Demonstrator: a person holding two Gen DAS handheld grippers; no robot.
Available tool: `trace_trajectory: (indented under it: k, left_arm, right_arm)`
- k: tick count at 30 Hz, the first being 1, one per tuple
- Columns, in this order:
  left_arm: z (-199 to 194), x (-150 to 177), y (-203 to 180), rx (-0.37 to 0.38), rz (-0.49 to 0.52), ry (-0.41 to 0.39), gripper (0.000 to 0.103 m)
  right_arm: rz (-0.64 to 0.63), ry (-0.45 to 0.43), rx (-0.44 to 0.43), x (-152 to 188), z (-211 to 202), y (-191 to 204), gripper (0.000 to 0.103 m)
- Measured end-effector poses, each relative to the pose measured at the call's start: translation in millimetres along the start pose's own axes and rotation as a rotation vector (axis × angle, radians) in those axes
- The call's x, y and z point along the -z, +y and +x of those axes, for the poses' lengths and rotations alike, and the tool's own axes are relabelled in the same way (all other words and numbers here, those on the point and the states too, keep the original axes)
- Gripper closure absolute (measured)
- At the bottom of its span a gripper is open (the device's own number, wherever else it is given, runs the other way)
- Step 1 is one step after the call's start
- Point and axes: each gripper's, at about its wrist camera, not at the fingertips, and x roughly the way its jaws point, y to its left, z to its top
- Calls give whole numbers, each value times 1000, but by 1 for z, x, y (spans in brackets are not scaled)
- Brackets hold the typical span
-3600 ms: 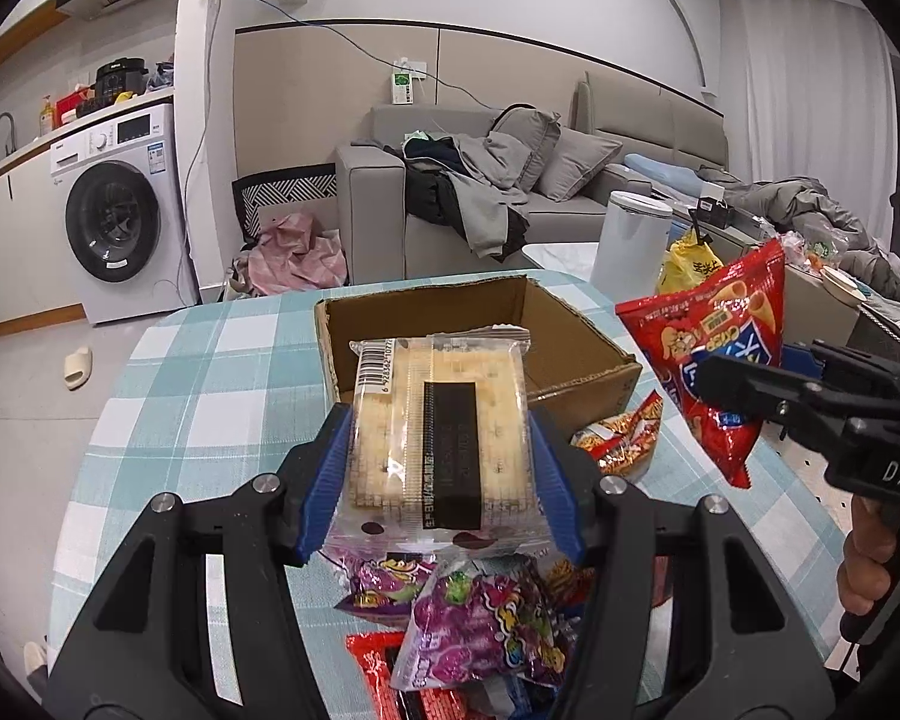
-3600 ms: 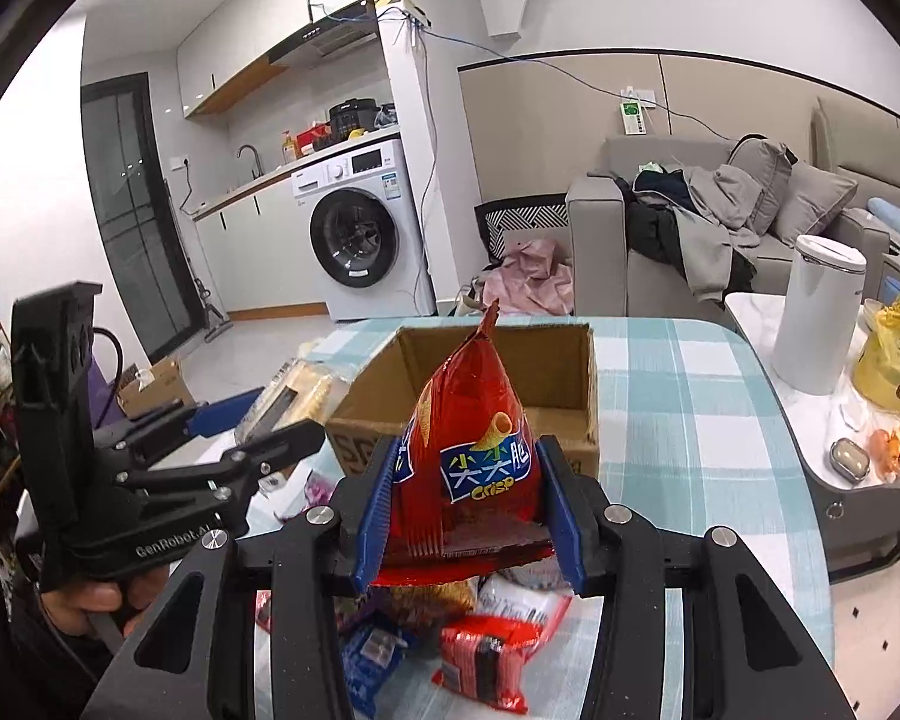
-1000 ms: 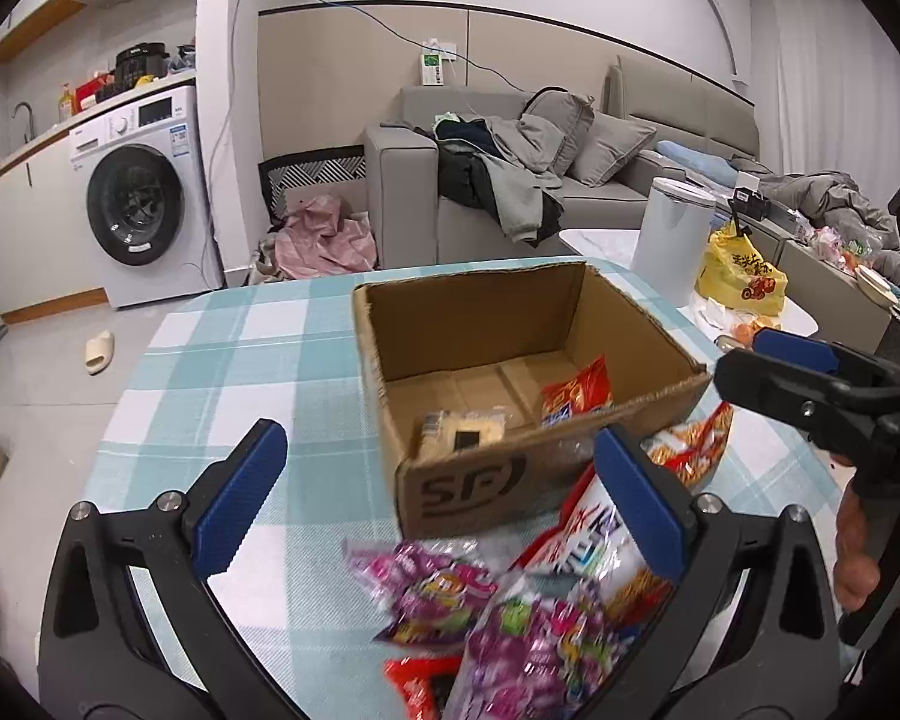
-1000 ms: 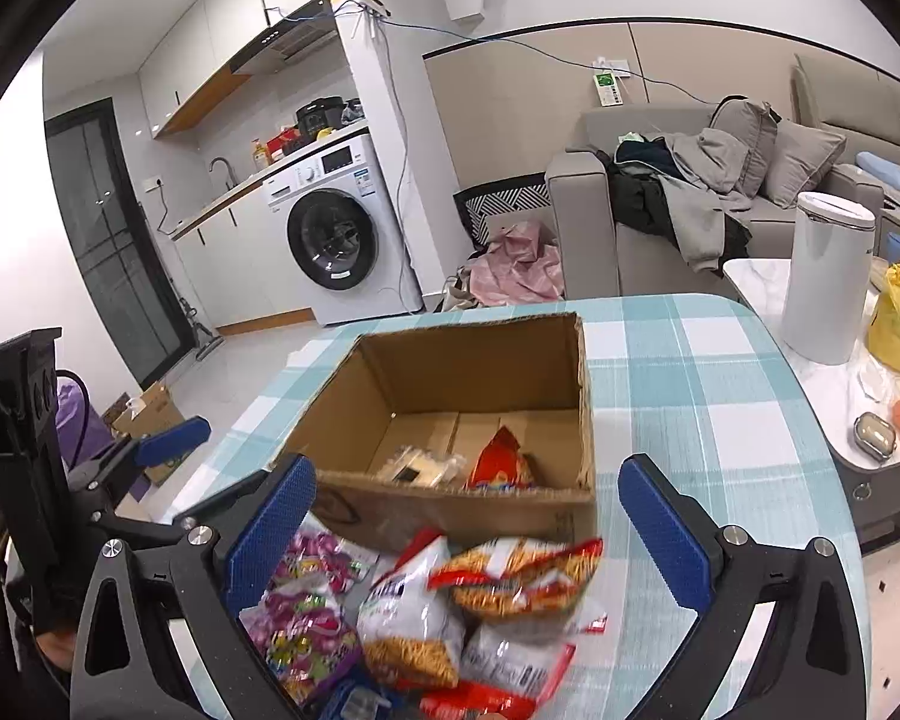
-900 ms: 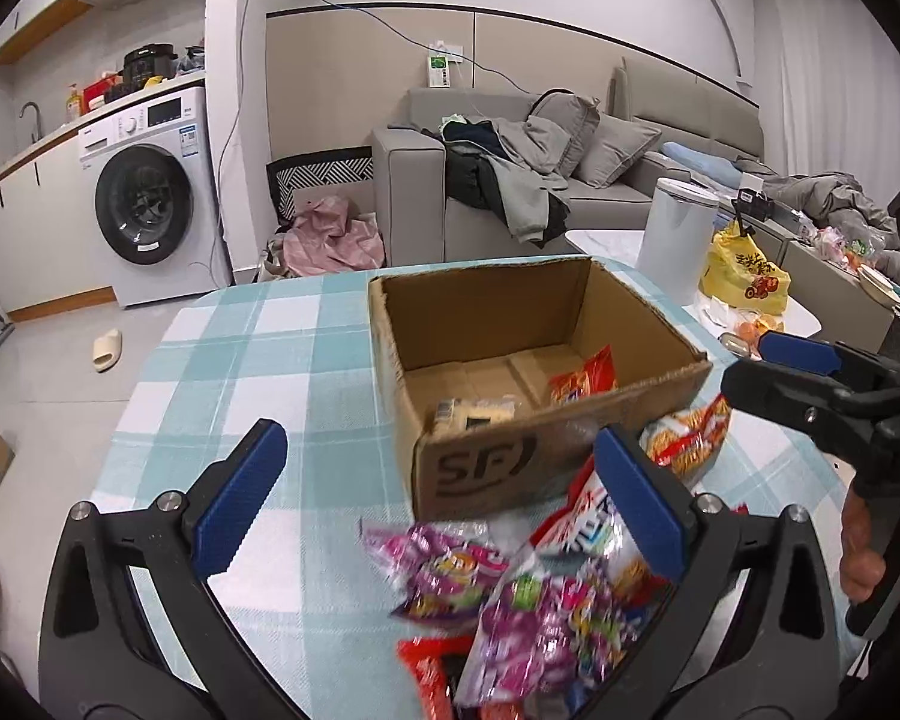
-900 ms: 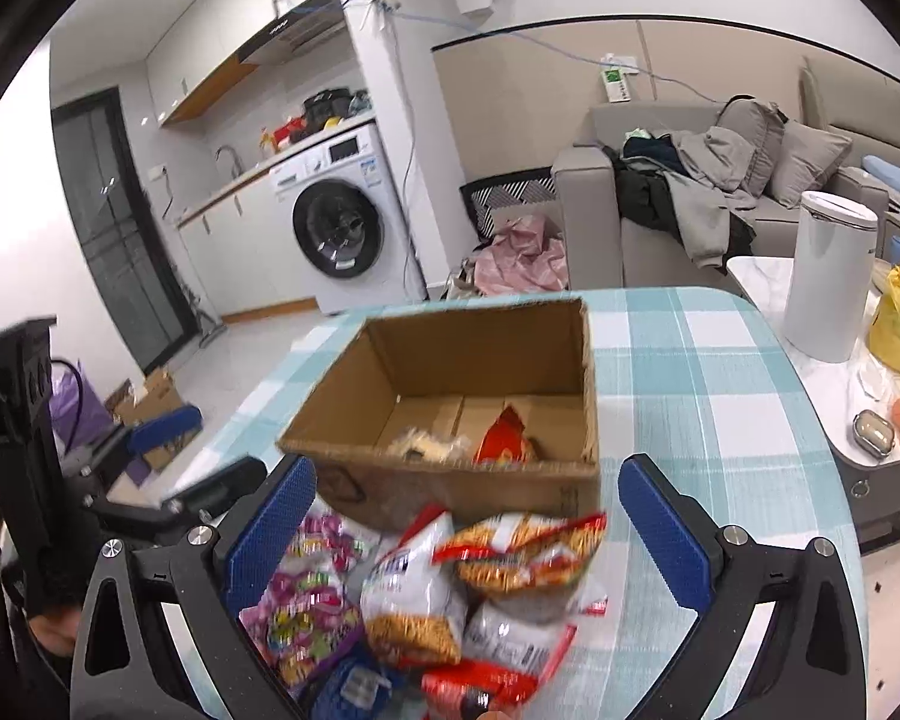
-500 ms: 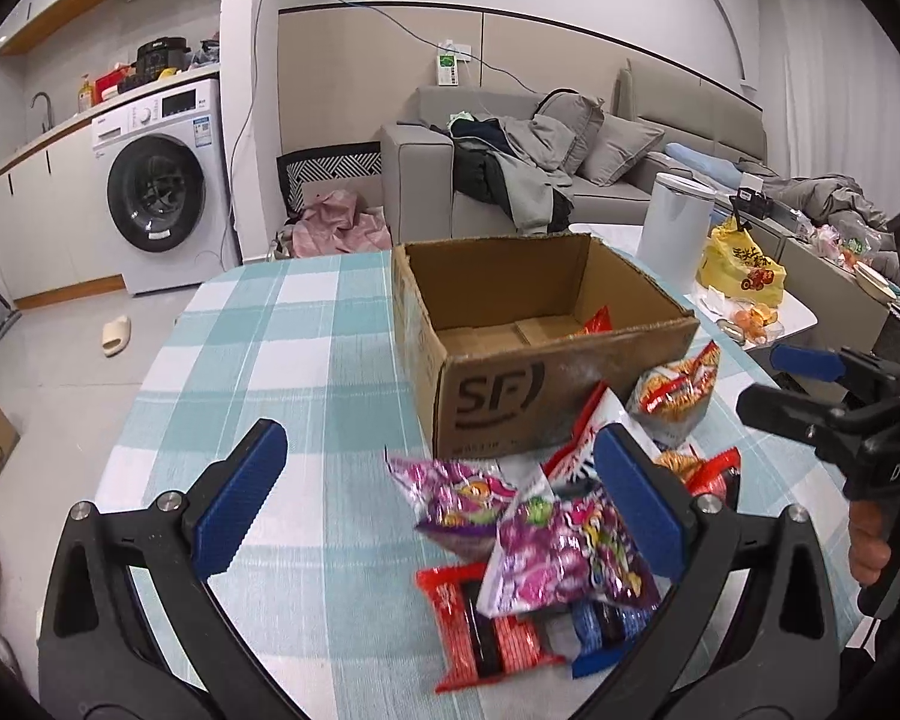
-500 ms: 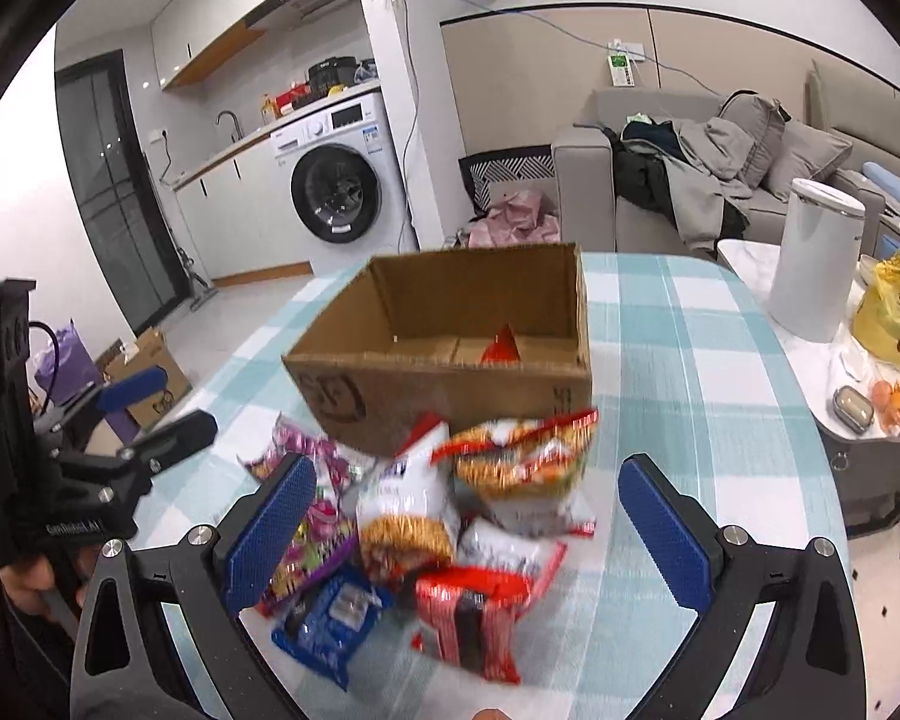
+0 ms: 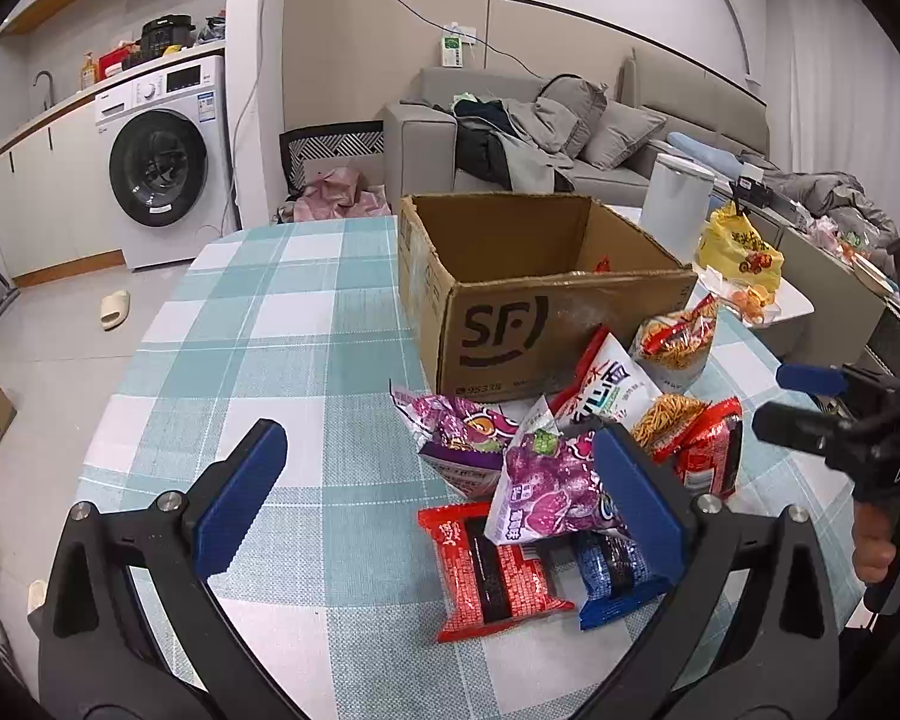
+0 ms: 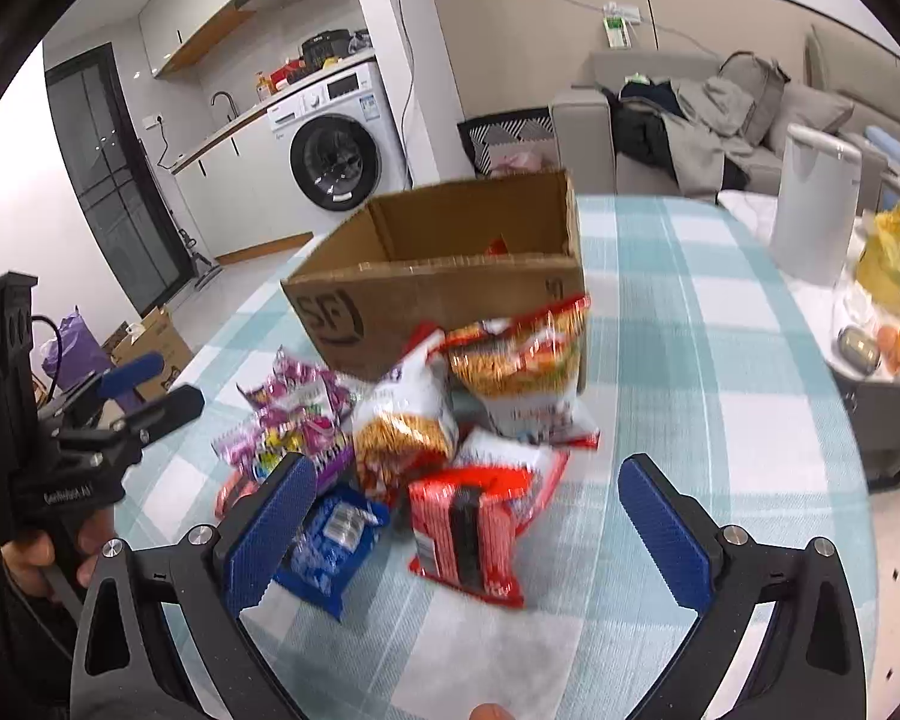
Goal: Organize snacks
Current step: 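Withdraw both tools from the box back toward the snack pile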
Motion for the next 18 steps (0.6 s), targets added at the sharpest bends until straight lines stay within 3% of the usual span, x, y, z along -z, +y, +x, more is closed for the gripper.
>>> trace_trajectory:
  k: [12,18]
  left_arm:
    - [23,10,-14,26,27,75,1]
    - [31,15,-12,24,31,107,1]
  right_arm:
    - [34,72,-5,12,26,-7,1]
    - [30,110,-10,18,41,-4,9]
